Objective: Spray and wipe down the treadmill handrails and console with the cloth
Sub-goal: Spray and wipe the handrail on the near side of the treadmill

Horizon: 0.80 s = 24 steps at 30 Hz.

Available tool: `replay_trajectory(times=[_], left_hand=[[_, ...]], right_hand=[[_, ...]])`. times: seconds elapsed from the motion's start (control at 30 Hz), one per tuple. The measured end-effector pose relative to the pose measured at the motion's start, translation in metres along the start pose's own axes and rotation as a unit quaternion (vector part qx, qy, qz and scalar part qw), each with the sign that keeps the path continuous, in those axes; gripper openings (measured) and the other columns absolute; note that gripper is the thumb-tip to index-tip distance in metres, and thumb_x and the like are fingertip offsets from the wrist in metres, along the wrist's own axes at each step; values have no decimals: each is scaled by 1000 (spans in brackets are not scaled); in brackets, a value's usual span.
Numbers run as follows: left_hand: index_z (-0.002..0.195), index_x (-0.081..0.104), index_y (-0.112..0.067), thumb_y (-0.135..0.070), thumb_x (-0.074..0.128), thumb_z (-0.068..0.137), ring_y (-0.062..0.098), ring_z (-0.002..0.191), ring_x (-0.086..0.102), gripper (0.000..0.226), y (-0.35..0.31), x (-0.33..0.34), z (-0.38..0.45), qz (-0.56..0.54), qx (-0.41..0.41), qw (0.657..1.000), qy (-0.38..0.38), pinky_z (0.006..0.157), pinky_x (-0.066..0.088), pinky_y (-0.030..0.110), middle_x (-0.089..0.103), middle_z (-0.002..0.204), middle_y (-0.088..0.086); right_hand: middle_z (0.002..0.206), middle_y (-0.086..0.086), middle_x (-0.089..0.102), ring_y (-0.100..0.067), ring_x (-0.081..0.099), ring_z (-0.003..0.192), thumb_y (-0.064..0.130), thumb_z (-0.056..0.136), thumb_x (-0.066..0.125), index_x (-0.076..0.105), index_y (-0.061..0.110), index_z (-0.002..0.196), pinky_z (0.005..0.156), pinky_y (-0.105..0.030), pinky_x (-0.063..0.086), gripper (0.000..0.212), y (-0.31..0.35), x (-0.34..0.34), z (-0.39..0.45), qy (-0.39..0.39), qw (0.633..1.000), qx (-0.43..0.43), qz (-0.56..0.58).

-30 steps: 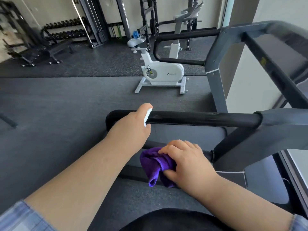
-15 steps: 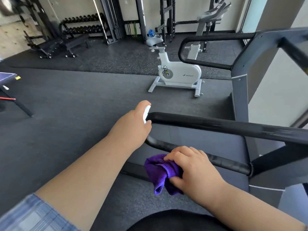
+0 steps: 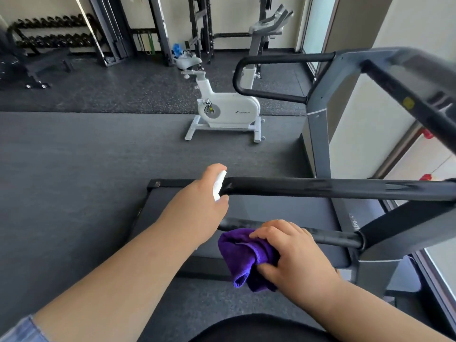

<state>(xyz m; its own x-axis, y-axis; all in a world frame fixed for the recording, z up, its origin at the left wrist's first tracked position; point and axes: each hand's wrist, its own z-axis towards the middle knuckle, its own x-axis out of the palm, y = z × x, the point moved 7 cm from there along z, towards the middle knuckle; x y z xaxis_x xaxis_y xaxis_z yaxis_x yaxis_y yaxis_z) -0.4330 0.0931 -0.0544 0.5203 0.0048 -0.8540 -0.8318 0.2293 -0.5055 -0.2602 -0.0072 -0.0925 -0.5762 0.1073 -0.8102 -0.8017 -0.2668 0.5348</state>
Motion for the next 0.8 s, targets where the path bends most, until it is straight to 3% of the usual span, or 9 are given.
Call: replay_trajectory(times=[0.13, 0.3, 0.37, 0.43, 0.53, 0.6, 0.67, 0.73, 0.8], left_hand=[[125, 23, -64, -47, 51, 88, -6, 67, 49, 49, -20, 10, -2, -37, 40, 999, -3, 49, 32, 16, 47, 81, -25], [124, 29, -63, -45, 55, 86, -8, 75, 49, 50, -68, 27, -4, -78, 97, 992, -10, 60, 32, 13, 49, 80, -28], [126, 29, -62, -46, 55, 86, -10, 73, 48, 51, -84, 31, -4, -87, 122, 989, -14, 61, 32, 12, 49, 79, -27], [126, 29, -63, -47, 55, 86, -6, 71, 50, 50, -106, 40, -4, -94, 145, 985, -4, 60, 33, 13, 49, 79, -27], [126, 27, -65, -46, 56, 87, 6, 71, 50, 52, -135, 55, -8, -100, 160, 982, 11, 58, 38, 22, 50, 84, -23], [127, 26, -67, -46, 56, 87, 4, 70, 52, 54, -151, 67, -13, -102, 169, 980, 29, 55, 39, 21, 49, 87, -27], [129, 25, -68, -46, 55, 88, 3, 71, 54, 55, -167, 82, -19, -107, 176, 977, 54, 52, 42, 23, 51, 95, -28], [130, 24, -66, -46, 56, 88, 4, 84, 54, 56, -183, 96, -26, -107, 180, 976, 65, 65, 43, 26, 56, 112, -26], [132, 22, -64, -43, 57, 90, -3, 91, 47, 59, -199, 110, -32, -107, 188, 973, 76, 71, 39, 22, 55, 124, -25]], right_hand=[[111, 20, 61, -9, 59, 105, 43, 71, 59, 65, 35, 112, 92, -39, 48, 43, -13, -13, -9, -37, 998, 38, 40], [101, 23, 63, -2, 60, 101, 47, 85, 57, 64, 42, 99, 82, -12, 42, 17, -39, -43, -34, -106, 967, 142, 184], [95, 20, 67, -1, 63, 93, 49, 89, 55, 64, 44, 95, 75, -9, 42, 13, -52, -51, -44, -132, 937, 204, 250], [87, 13, 71, -5, 67, 84, 53, 89, 51, 66, 40, 92, 71, -12, 47, 20, -71, -61, -59, -164, 895, 264, 321], [90, 5, 76, -18, 72, 89, 63, 81, 51, 69, 40, 93, 87, -38, 57, 32, -101, -69, -82, -205, 803, 360, 428], [97, 0, 77, -23, 74, 94, 63, 80, 54, 71, 41, 96, 91, -50, 56, 32, -115, -75, -95, -236, 744, 383, 494], [102, -2, 77, -25, 74, 95, 64, 82, 56, 71, 42, 99, 92, -52, 56, 32, -127, -83, -107, -269, 701, 389, 534], [104, -4, 77, -27, 74, 95, 62, 86, 58, 72, 38, 103, 90, -53, 56, 32, -142, -89, -121, -310, 648, 400, 570], [102, -5, 77, -28, 75, 92, 58, 91, 60, 71, 31, 106, 84, -56, 58, 33, -156, -97, -134, -352, 596, 405, 598]])
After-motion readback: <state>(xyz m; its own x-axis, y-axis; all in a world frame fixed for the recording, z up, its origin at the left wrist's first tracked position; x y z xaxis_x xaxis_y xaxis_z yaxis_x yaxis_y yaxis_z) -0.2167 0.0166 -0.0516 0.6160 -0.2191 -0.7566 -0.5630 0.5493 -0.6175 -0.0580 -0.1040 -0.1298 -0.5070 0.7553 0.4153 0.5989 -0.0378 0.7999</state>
